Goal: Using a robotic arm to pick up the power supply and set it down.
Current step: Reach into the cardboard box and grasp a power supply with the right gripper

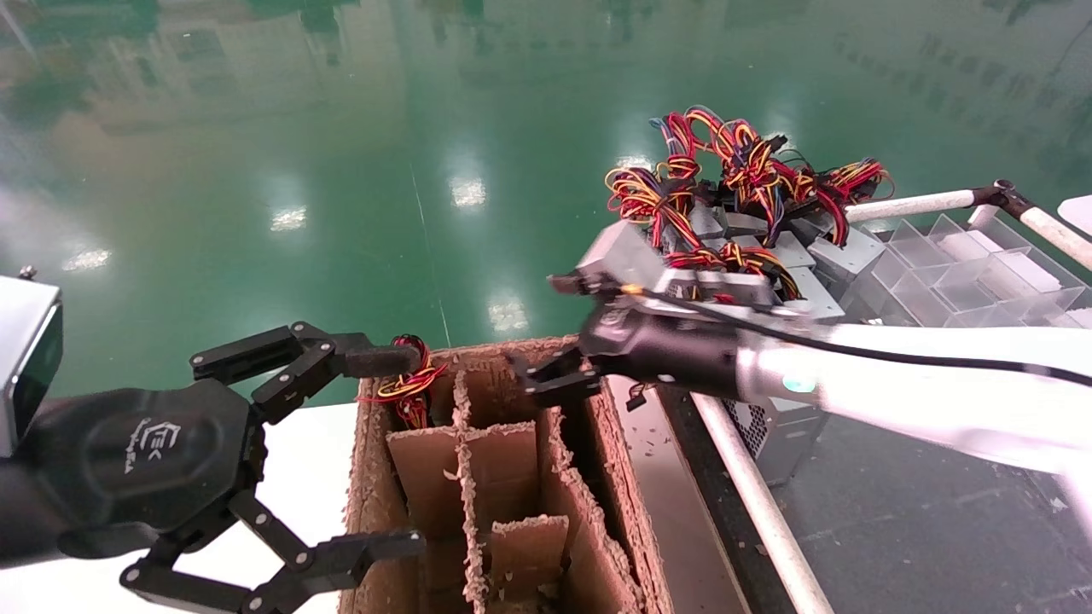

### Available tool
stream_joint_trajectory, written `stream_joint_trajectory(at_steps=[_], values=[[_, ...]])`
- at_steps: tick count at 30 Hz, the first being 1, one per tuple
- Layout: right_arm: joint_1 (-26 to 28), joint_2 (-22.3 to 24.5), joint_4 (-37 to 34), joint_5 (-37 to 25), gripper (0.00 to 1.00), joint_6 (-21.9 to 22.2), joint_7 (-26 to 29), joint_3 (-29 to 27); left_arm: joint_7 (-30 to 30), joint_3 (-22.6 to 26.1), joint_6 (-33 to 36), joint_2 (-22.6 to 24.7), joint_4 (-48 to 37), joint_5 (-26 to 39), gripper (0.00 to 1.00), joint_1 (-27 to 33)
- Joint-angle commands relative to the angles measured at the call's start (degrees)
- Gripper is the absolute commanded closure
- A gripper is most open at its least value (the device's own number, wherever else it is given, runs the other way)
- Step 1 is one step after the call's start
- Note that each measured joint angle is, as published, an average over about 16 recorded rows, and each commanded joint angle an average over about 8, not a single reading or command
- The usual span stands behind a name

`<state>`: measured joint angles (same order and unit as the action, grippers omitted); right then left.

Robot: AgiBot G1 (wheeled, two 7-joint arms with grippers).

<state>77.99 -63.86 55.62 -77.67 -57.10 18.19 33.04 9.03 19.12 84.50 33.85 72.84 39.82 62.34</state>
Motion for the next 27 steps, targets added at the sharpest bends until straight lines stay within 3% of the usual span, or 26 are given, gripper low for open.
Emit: stream_joint_trajectory(at_steps=[1,11,19,27], values=[[1.41,-2.74,-3.04,-1.48,0.0,0.86,0.25,1.1,0.0,0.0,0.0,0.0,0.0,0.0,0.0,0.0],[8.06,-11.44,-19.02,-0.06,0.0,-3.46,-3.7,2.21,-0.01,0.01,-0.01,-0.01,-0.01,-0.01,0.0,0.0],[8.65,-11.92,-20.06,-0.24,0.0,-4.38,-4.09,2.62,-0.01,0.01,-0.02,-0.01,-0.02,-0.02,0.0,-0.01],[8.45,-13.73,-20.86,-0.88,0.0,-1.13,-2.51,4.97,-0.02,0.02,-0.02,-0.01,-0.03,-0.02,0.0,0.0]])
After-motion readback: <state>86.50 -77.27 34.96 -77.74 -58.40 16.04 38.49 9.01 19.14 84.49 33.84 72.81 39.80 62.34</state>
